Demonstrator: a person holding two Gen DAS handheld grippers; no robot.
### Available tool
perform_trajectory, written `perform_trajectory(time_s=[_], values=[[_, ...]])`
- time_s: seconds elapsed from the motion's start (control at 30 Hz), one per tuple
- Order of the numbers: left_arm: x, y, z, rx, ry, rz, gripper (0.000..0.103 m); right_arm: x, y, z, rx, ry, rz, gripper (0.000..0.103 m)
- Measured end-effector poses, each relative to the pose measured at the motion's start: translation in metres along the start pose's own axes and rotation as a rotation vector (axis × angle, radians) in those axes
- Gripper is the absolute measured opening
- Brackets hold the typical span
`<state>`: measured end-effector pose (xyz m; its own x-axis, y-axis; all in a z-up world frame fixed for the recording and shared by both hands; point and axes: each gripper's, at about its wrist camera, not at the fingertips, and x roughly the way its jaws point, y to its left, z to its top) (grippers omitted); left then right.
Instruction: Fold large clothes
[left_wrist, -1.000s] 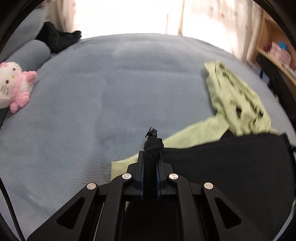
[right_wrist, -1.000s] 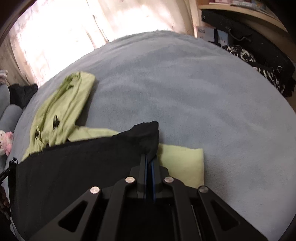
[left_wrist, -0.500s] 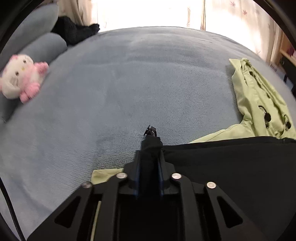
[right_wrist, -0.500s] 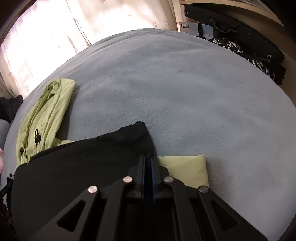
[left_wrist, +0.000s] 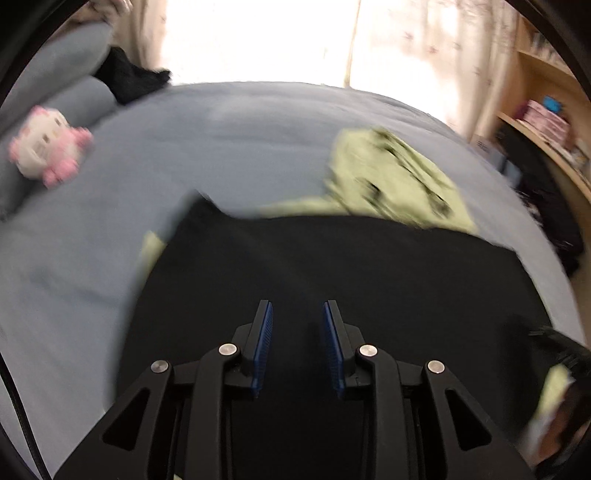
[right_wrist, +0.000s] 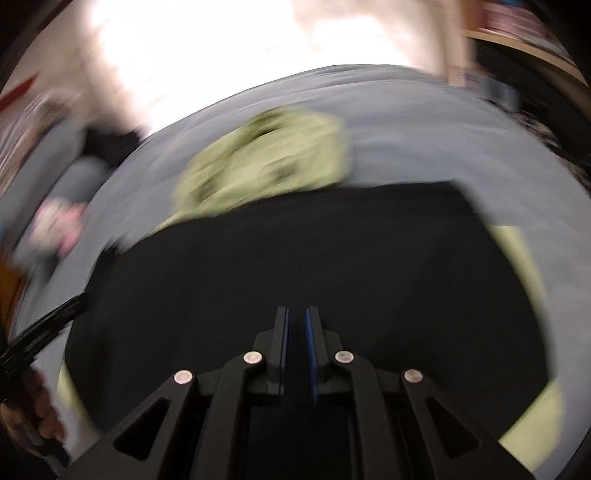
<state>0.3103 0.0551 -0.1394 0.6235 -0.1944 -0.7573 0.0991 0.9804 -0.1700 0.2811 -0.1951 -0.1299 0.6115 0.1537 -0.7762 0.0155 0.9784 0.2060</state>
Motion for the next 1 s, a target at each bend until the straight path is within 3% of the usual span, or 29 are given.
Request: perform_trajectory(time_s=[0.07,0.13,0.33,0.43,0.5,0.57,0.63,0.7,0.77,0.83,0.9,1.0], values=[[0.007,-0.016,-0.02,0.013,0.031,0.001,0.026,0.01,0.027,-0.014,-0.073,0.028,0.021,0.009],[0.022,-0.017,-0.035,0.012,0.071,0.054,0.026,0.02,0.033,-0.026,-0.103,0.052,-0.02,0.009],[0.022,0.031,-0.047,-0.005,0.051,0.172,0.026,-0.003,-0.054,-0.041,0.053,0.034,-0.07,0.0],[0.016,0.061,-0.045,-0.025,0.047,0.233,0.026,-0.02,-0.099,-0.051,0.082,0.019,-0.34,0.0],[0.012,0.071,-0.047,-0.035,0.045,0.244,0.026,-0.035,-0.133,-0.058,0.162,0.012,-0.31,0.0],[0.01,0.076,-0.048,-0.033,0.046,0.255,0.026,-0.044,-0.153,-0.062,0.243,0.012,-0.228,0.0],[0.007,0.07,-0.052,-0.021,0.052,0.269,0.026,-0.048,-0.152,-0.062,0.248,0.016,-0.242,0.0],[0.004,0.062,-0.05,-0.02,0.068,0.281,0.027,-0.047,-0.139,-0.059,0.21,0.036,-0.289,0.003],[0.001,0.056,-0.043,-0.036,0.079,0.23,0.028,-0.046,-0.127,-0.052,0.175,0.053,-0.308,0.003],[-0.005,0.047,-0.034,-0.048,0.068,0.168,0.031,-0.047,-0.114,-0.045,0.161,0.045,-0.253,0.003],[-0.004,0.036,-0.024,-0.045,0.048,0.146,0.043,-0.043,-0.094,-0.035,0.128,0.029,-0.202,0.003],[0.007,0.019,-0.008,-0.044,0.031,0.098,0.047,-0.029,-0.056,-0.015,0.067,0.019,-0.119,0.003]])
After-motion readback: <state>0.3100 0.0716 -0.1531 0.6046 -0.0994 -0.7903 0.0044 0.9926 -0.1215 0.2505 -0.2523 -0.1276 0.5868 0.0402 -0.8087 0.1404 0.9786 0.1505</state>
